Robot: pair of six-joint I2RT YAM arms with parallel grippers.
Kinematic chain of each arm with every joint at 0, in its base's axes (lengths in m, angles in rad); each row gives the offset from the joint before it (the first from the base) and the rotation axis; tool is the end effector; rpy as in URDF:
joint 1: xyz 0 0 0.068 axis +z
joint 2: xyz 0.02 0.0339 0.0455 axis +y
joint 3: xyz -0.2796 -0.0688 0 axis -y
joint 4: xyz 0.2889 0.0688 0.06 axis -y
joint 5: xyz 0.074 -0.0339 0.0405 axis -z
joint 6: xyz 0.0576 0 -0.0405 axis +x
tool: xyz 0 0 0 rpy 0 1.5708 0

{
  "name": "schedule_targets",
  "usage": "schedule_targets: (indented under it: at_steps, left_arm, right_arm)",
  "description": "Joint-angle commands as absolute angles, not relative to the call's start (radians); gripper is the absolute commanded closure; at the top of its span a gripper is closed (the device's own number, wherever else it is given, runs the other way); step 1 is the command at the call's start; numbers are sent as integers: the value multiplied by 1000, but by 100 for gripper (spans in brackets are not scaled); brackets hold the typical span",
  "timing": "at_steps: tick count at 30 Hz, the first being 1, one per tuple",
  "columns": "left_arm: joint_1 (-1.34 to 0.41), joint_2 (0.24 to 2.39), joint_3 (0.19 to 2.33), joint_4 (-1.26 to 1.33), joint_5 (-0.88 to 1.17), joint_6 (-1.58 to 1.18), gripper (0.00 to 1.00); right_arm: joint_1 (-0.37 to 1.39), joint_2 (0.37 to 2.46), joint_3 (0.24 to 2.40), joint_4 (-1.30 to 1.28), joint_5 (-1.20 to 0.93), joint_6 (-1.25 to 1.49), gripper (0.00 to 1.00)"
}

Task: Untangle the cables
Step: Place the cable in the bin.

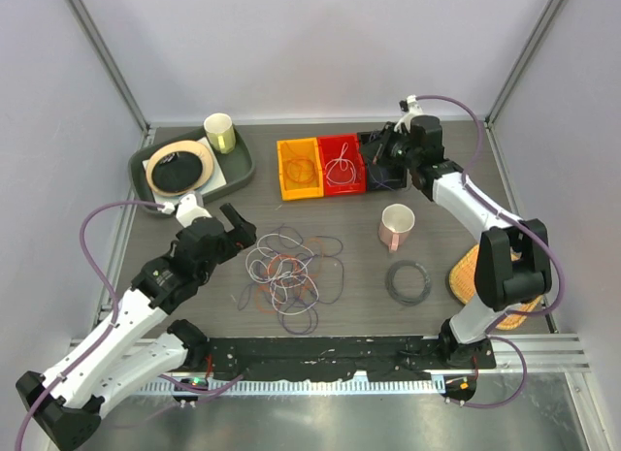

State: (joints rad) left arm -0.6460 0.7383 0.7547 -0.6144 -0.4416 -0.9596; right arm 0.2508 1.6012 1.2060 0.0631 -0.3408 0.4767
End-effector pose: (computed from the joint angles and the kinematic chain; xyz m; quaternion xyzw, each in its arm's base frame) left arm 0.1787 -0.1039 0.2954 -0.2358 0.8360 -0.1936 0.4561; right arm 0.4210 0.1277 0.2953 -0.0074 0.8084 0.3326 0.4855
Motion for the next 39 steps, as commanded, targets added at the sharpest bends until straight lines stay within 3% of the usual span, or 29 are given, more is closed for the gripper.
schedule_targets:
  at_steps: [1,8,14,28,39]
  left_arm:
    - [-644,732,736,-614,-548,-950,0]
    - [-643,738,732,-604,-554,-931,0]
    - [-643,727,724,-594,-558,-923,0]
    - [-643,698,727,-624,-601,-917,0]
    - [-643,666,713,-617,-620,-914,0]
  right_arm:
    - [227,1676,1292,126,-417,572,99]
    - [167,1865,1411,170,-492,658,99]
    - [164,1887,1390,345,-589,747,99]
    - [118,2016,1508,351,-543,764,99]
    - [94,2161,1687,189,-405,465,99]
